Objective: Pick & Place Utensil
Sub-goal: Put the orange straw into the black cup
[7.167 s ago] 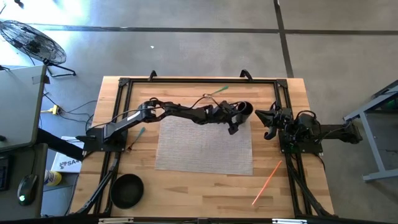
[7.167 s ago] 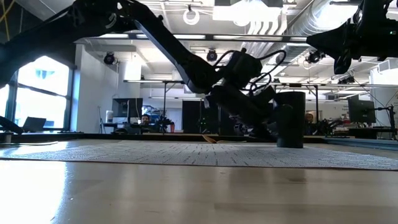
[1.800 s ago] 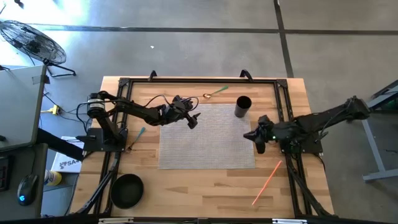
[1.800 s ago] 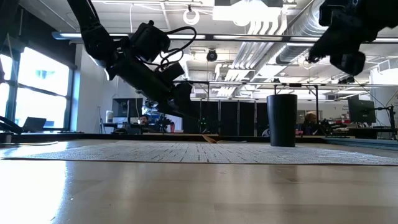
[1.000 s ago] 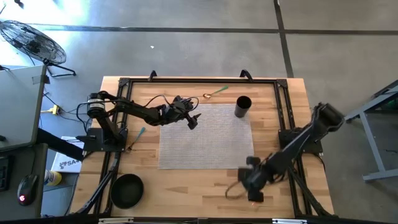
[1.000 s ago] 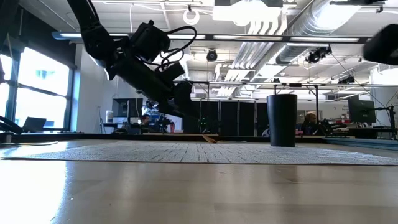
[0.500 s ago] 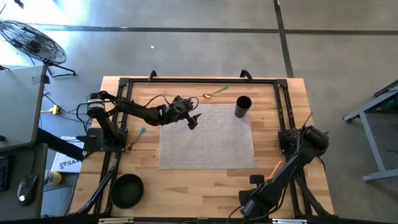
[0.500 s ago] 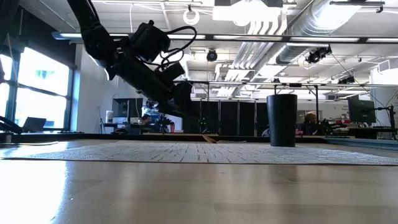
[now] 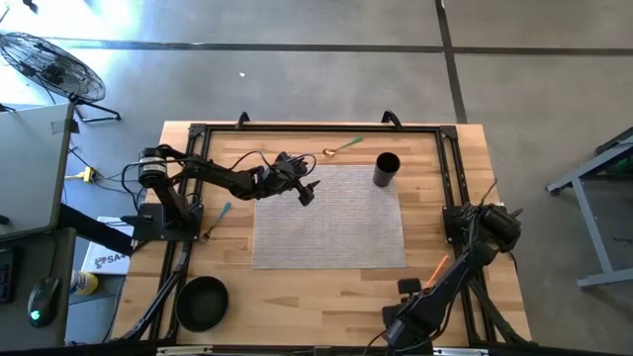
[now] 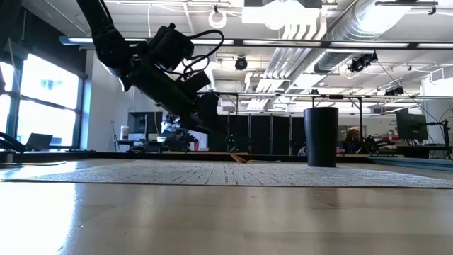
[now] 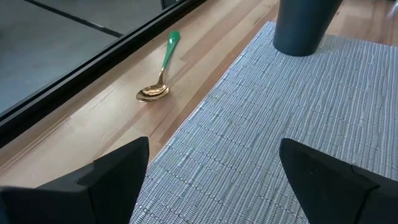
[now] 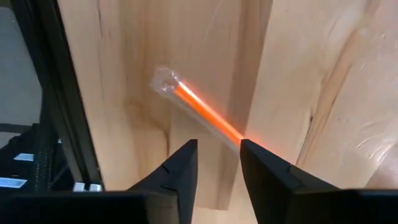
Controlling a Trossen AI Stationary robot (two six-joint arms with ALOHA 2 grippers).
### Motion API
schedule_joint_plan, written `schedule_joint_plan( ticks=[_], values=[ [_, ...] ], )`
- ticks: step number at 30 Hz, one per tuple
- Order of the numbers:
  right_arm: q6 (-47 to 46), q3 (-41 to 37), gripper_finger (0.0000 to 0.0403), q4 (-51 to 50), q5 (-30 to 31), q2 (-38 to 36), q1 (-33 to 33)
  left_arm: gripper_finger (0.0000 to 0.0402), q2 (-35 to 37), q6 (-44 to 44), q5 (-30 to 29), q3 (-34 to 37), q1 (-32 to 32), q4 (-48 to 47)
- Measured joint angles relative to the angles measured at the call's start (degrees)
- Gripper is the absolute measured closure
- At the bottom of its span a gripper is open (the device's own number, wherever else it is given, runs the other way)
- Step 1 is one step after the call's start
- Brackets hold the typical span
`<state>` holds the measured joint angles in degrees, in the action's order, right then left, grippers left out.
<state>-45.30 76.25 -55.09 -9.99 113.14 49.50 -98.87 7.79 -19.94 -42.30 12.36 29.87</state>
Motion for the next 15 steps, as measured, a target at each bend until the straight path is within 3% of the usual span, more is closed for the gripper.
schedule_joint_plan(
  ticks=[7,15],
  values=[
    [1.35,-2.57,0.0288,2.77,2.89,-0.01,0.07,0.0047,0.00,0.00,0.00,0.00,0.00,0.00],
    [1.76,-3.27,0.0316,4.24,4.46,-0.17,0.24,0.0047,0.00,0.00,0.00,0.00,0.00,0.00]
  ],
)
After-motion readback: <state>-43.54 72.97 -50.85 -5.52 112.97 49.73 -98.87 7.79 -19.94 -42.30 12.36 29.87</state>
